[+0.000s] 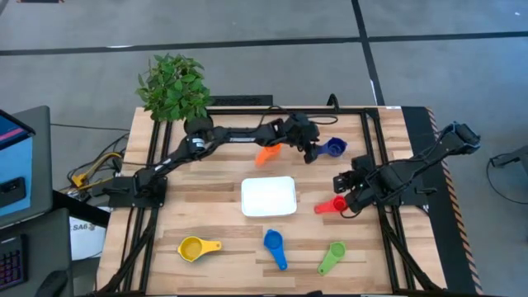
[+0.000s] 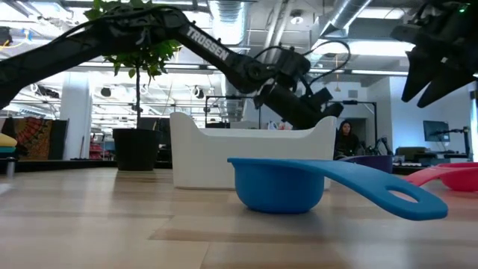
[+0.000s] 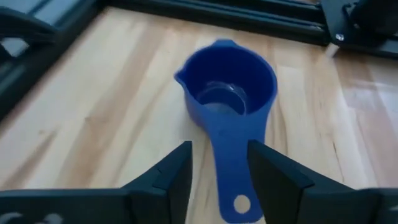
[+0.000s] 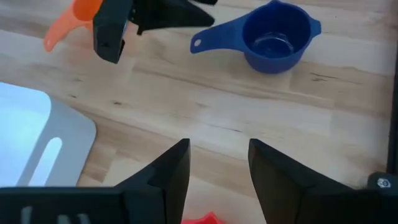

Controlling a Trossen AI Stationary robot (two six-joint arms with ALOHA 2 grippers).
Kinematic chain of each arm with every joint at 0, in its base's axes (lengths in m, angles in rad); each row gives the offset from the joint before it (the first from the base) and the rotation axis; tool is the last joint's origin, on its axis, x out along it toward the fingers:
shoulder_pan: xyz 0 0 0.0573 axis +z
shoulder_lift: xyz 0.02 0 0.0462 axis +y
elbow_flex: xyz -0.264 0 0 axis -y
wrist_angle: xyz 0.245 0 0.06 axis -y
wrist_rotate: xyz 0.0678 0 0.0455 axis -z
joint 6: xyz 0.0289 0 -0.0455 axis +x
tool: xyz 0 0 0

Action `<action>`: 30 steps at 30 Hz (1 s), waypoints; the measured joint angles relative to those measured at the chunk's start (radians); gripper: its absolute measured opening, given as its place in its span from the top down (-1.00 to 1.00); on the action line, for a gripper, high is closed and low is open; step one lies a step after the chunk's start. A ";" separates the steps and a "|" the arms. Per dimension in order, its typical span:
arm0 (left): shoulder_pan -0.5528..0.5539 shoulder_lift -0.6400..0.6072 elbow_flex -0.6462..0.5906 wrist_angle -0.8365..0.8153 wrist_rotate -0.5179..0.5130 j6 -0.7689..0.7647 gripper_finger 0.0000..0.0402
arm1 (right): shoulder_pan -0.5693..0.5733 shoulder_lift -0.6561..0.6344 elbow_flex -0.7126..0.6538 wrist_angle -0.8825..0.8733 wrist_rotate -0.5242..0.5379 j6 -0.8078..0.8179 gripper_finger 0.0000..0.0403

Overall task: Nest measuring cups in basket
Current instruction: Stack the purple measuring cup into the yellow measuring cup

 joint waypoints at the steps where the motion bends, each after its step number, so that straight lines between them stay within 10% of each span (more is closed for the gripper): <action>1: 0.000 0.005 0.001 0.004 0.016 -0.003 0.23 | 0.004 0.000 0.000 0.000 0.000 0.001 0.04; 17: -0.024 0.045 0.000 0.000 -0.029 0.097 -0.29 | 0.011 0.000 0.000 0.023 -0.001 -0.006 -0.13; 30: -0.025 0.052 0.000 0.001 -0.036 0.112 -0.08 | 0.011 0.000 0.000 0.026 -0.007 -0.011 -0.12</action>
